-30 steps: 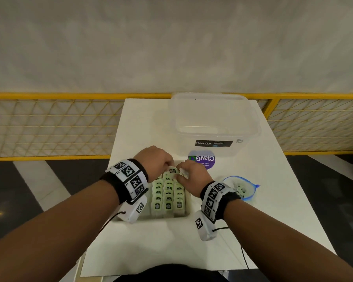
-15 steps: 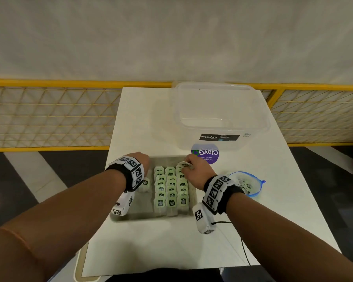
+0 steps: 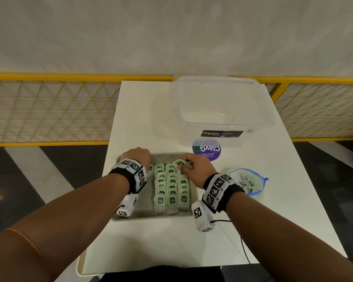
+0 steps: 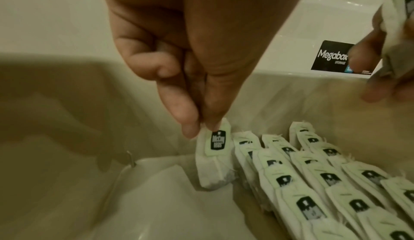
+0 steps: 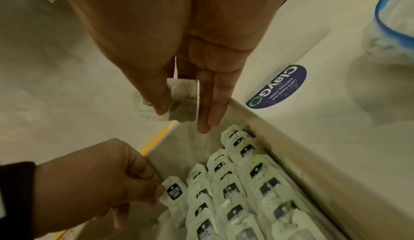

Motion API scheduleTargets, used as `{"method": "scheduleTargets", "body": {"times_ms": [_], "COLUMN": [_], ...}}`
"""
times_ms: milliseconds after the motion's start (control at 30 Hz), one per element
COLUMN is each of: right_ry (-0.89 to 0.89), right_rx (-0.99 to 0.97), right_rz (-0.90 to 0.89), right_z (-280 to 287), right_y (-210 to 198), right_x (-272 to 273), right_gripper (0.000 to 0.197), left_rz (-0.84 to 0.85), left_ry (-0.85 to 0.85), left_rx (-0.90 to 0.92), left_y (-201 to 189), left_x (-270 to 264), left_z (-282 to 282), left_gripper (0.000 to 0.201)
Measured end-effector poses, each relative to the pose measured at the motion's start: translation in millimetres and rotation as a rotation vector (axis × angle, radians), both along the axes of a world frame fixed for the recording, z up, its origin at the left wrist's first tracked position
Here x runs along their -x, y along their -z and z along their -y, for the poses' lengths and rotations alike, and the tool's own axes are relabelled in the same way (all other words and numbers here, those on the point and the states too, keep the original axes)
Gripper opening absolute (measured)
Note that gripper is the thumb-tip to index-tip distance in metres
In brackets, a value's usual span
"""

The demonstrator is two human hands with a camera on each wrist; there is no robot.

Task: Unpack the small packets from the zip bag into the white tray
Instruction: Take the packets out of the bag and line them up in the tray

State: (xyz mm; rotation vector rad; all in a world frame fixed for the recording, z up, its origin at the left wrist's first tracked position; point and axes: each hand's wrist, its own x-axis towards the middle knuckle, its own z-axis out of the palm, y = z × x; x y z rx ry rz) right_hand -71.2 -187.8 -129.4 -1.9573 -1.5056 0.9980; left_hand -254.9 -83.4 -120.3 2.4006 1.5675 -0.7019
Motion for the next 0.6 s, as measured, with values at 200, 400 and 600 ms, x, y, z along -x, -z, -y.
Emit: {"method": "scheduleTargets", "body": {"times_ms": [200,400,600], "right_ry": [0.040,0.041,0.015], "right_rx": [0.016,-0.044,-0.053], "right_rz": [-0.077,-0.211,-0.155], "right_z": [-4,-2,-5], "right_y": [-4,-15,-15], "right_x": [6,21,28], "right_gripper": [0.018,0.015,0.020], "left_rz": [0.181,0.800,0.667], "left_ry": [0.004,0.116,0.180], "left_rx": [-0.014,0.097,-0.039], "left_y": [-12,-46,-48], "left_x": [5,7,4], "left_z": [0,21,22], "left_gripper": [0.023,0.019,0.011]}}
